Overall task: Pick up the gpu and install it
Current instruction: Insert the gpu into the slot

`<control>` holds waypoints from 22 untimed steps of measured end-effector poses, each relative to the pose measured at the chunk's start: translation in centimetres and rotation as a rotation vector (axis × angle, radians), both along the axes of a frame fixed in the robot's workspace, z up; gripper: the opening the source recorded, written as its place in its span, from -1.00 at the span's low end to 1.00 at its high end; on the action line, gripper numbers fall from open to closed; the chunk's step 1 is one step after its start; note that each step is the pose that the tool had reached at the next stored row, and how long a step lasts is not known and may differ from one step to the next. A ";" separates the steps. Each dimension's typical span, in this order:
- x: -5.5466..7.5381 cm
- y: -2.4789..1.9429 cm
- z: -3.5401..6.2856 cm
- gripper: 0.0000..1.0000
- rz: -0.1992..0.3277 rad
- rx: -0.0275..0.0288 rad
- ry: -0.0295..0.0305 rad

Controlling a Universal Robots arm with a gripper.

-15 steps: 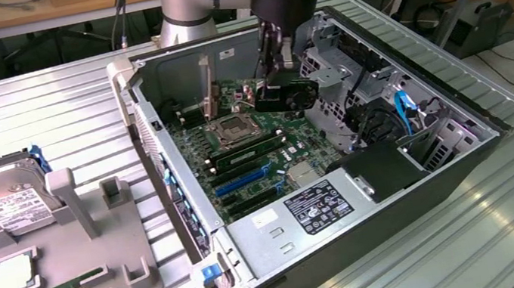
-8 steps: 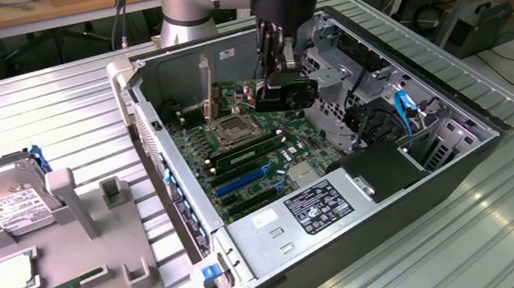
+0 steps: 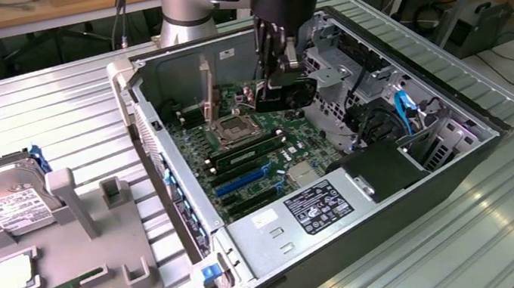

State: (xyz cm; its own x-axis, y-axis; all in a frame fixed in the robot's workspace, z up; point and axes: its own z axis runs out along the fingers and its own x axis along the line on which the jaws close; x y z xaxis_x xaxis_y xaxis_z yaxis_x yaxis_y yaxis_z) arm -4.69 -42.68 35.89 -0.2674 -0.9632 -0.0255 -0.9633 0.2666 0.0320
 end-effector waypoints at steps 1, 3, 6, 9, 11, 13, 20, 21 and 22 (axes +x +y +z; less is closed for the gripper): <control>0.0 0.00 0.00 -0.47 0.006 -0.0001 0.0000; 0.0 0.00 0.00 -0.47 0.018 -0.0001 0.0000; 0.0 0.00 0.00 -0.47 0.037 -0.0001 0.0000; 0.0 0.00 0.00 -0.47 0.054 -0.0001 0.0000; 0.0 0.00 0.00 -0.47 0.065 -0.0001 0.0001; 0.0 0.00 0.00 -0.47 0.077 0.0000 0.0000; 0.0 0.00 0.00 -0.47 0.136 0.0000 0.0000; 0.0 0.00 0.00 -0.47 0.143 0.0000 0.0000; 0.0 0.00 0.00 -0.47 0.154 0.0000 0.0000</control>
